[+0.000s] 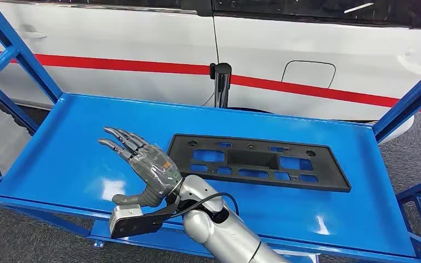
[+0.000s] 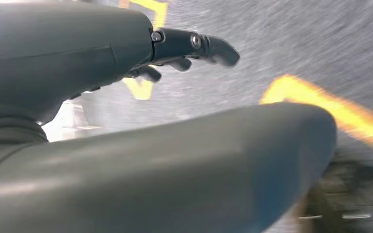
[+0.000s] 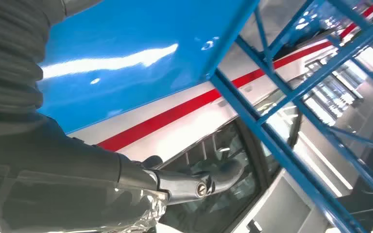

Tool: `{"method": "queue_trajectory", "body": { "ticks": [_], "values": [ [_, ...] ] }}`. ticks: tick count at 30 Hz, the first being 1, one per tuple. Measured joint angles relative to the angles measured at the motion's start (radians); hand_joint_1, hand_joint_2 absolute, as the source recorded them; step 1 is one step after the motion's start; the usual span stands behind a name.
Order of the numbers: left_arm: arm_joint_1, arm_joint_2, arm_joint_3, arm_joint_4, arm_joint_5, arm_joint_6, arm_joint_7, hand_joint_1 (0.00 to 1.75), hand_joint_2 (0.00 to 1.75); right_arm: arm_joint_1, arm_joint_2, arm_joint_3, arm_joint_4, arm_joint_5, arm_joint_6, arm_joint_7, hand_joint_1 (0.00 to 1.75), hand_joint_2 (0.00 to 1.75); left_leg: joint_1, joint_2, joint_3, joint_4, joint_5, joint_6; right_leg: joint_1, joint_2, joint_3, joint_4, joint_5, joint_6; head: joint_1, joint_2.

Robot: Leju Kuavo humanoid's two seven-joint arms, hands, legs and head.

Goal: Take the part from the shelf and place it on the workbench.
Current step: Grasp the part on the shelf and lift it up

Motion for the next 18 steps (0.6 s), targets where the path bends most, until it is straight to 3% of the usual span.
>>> {"method": "queue_trajectory", "body": {
  "ticks": [6, 18],
  "values": [
    [-0.001, -0.031, -0.018, 0.006, -0.014, -0.004, 0.024, 0.00, 0.00, 0.001, -0.011, 0.012, 0.001, 0.013, -0.019, 0.010, 0.00, 1.75, 0.000, 0.002, 0.014, -0.026, -0.014, -0.002, 0.000, 0.001, 0.000, -0.001, -0.009, -0.002, 0.000, 0.000],
    [0.007, -0.054, -0.049, 0.006, -0.063, -0.063, 0.014, 0.00, 0.00, 0.061, -0.070, 0.023, -0.115, 0.167, -0.082, 0.080, 0.00, 1.75, 0.002, 0.003, 0.016, -0.027, -0.012, -0.009, 0.002, 0.000, 0.003, -0.001, -0.009, -0.004, 0.001, 0.000]
  ]
}}
